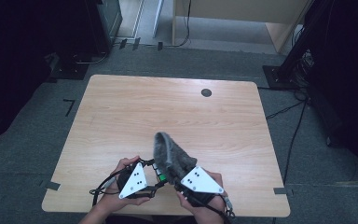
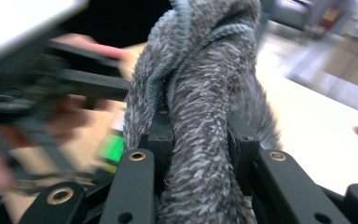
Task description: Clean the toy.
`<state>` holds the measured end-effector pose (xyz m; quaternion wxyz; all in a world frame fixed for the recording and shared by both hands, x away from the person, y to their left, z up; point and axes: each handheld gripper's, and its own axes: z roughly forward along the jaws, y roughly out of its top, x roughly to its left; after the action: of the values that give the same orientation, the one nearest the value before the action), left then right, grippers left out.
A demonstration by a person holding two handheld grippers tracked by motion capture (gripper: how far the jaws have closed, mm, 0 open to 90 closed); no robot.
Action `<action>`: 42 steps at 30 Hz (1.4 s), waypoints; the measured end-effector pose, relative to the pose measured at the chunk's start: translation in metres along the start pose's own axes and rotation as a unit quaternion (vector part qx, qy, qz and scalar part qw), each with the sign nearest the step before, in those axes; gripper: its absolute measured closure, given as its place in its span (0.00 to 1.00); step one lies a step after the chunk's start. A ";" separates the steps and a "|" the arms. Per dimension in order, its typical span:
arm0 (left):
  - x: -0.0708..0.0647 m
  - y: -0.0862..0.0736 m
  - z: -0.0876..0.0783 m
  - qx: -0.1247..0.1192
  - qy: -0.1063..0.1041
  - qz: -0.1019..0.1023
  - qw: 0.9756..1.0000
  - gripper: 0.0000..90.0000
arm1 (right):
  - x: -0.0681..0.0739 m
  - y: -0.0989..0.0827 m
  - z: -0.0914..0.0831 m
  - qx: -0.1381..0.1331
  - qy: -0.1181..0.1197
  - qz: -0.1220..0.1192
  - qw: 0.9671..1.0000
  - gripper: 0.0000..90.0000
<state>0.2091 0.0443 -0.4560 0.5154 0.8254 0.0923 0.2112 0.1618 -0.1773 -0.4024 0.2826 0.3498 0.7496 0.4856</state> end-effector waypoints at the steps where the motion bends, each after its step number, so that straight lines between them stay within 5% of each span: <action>1: 0.001 0.000 0.000 -0.001 -0.001 -0.001 1.000 0.38 | -0.004 -0.001 -0.001 -0.001 -0.003 0.012 1.000 0.77; 3: 0.001 0.001 0.000 -0.001 0.000 0.000 1.000 0.38 | -0.001 0.000 -0.002 -0.009 0.014 0.007 1.000 0.77; 6: 0.000 0.001 0.000 0.002 0.002 0.007 1.000 0.38 | 0.019 0.003 0.001 -0.014 0.063 -0.041 0.997 0.76; 7: 0.000 0.001 0.000 0.003 0.002 0.008 1.000 0.38 | 0.024 0.004 0.002 -0.010 0.059 -0.053 0.997 0.76; 10: 0.001 0.001 -0.001 0.003 0.002 0.004 1.000 0.38 | 0.013 0.003 0.003 -0.009 0.052 -0.023 0.998 0.76; 13: 0.002 0.001 -0.002 -0.001 0.001 0.002 1.000 0.38 | -0.009 0.000 -0.002 0.001 -0.003 0.015 1.000 0.76; 15: 0.002 0.002 -0.002 -0.005 0.000 -0.002 1.000 0.38 | -0.015 -0.001 -0.008 -0.015 -0.006 0.034 0.999 0.76; 17: 0.002 0.002 -0.002 -0.006 -0.002 -0.001 1.000 0.38 | -0.010 0.002 -0.010 -0.037 0.028 0.024 0.999 0.75; 18: 0.002 0.002 -0.002 -0.008 -0.004 -0.001 1.000 0.38 | -0.004 0.005 -0.009 -0.043 0.068 0.012 0.997 0.75; 20: 0.003 0.002 -0.004 -0.012 -0.013 -0.008 1.000 0.38 | 0.005 0.006 -0.002 -0.030 0.105 0.000 0.994 0.75; 23: 0.007 0.001 -0.007 -0.018 -0.018 -0.018 1.000 0.38 | -0.005 0.001 0.000 -0.030 0.093 0.039 0.994 0.76; 25: 0.014 -0.001 -0.011 -0.037 -0.028 -0.041 0.998 0.38 | -0.023 -0.003 -0.005 -0.034 0.051 0.086 0.994 0.76; 27: 0.020 -0.001 -0.016 -0.058 -0.038 -0.063 0.996 0.38 | -0.043 -0.009 -0.012 -0.052 0.032 0.140 0.988 0.76; 29: 0.025 -0.002 -0.019 -0.073 -0.053 -0.080 0.993 0.38 | -0.046 -0.011 -0.013 -0.065 0.055 0.150 0.985 0.77; 32: 0.028 -0.002 -0.022 -0.087 -0.080 -0.093 0.989 0.38 | -0.041 -0.011 -0.005 -0.075 0.127 0.158 0.976 0.77; 34: 0.028 0.000 -0.024 -0.093 -0.089 -0.098 0.987 0.38 | -0.035 -0.014 0.004 -0.063 0.149 0.152 0.975 0.79; 37: 0.032 0.001 -0.029 -0.108 -0.092 -0.110 0.984 0.38 | -0.038 -0.024 0.015 -0.020 0.157 0.173 0.972 0.79; 39: 0.035 0.002 -0.030 -0.111 -0.091 -0.114 0.983 0.38 | -0.041 -0.028 0.018 0.008 0.137 0.165 0.977 0.79; 40: 0.035 0.002 -0.030 -0.108 -0.088 -0.111 0.984 0.38 | -0.042 -0.028 0.017 0.002 0.133 0.167 0.977 0.79; 42: 0.034 0.000 -0.029 -0.103 -0.092 -0.111 0.984 0.38 | -0.044 -0.024 0.010 -0.036 0.142 0.182 0.972 0.79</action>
<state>0.2268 0.0808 -0.4361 0.6239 0.7687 0.1129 0.0844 0.1896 -0.2143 -0.4244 0.0925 0.3978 0.6875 0.6005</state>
